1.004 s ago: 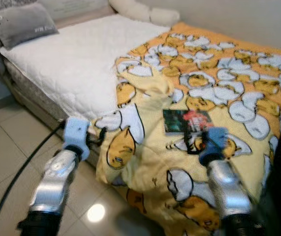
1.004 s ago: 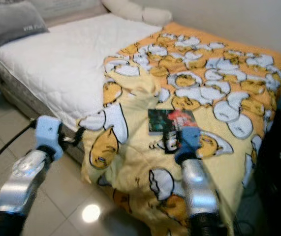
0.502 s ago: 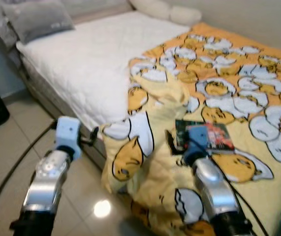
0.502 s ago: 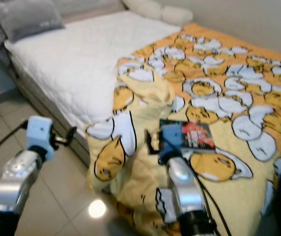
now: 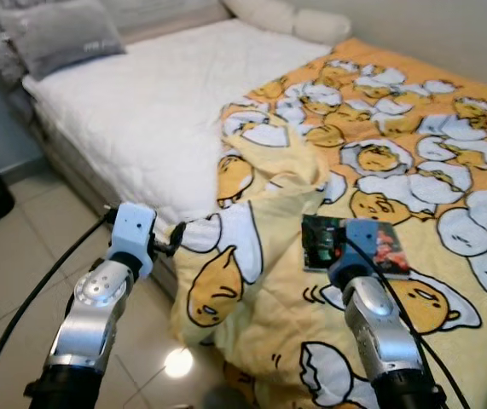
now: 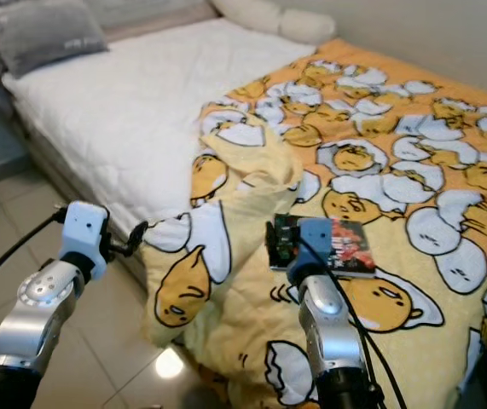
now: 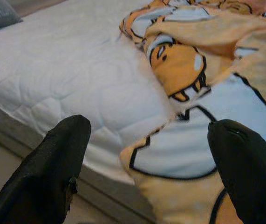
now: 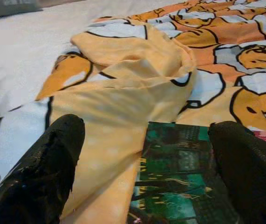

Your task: Clean up the room

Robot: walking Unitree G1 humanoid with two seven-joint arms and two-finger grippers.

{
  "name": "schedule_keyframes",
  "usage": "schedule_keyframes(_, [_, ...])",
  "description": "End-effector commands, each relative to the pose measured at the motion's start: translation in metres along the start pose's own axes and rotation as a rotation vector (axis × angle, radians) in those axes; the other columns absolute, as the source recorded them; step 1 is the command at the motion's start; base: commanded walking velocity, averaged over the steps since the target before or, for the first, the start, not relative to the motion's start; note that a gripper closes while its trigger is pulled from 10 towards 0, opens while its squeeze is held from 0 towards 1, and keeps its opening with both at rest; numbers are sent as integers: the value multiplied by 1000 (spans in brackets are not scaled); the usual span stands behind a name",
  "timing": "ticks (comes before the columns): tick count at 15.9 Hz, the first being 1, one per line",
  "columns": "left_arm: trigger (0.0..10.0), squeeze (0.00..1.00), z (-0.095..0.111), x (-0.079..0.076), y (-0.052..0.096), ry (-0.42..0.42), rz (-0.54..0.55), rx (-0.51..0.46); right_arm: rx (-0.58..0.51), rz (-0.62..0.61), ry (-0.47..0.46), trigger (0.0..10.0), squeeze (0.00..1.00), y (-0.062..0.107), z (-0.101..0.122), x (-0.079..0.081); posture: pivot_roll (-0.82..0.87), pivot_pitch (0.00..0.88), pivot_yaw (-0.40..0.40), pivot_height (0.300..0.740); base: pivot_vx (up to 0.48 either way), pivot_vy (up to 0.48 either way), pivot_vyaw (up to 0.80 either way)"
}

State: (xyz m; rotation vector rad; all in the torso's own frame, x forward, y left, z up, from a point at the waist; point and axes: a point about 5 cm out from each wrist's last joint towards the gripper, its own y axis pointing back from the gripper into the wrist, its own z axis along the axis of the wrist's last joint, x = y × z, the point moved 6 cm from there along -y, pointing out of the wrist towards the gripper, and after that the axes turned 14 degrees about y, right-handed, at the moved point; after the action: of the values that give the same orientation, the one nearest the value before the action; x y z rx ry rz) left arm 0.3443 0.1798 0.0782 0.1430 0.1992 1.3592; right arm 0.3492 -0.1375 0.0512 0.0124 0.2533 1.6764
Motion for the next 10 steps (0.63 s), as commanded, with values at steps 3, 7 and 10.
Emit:
schedule_keyframes(3, [10000,961,1,-16,4,-42,-84,2,-30,-25,40,10000,1000,4,2,-12,-9,0,-17,740,0,0,0])
schedule_keyframes(7, [10000,973,-8,-40,7,-129,-288,62,178,-98,-26,10000,1000,-5,-31,-26,-4,0,-22,740,0,0,0])
schedule_keyframes(10, [10000,973,-22,-57,13,-254,-489,150,372,-223,-327,10000,808,-11,-61,-42,-8,0,-17,740,0,0,0])
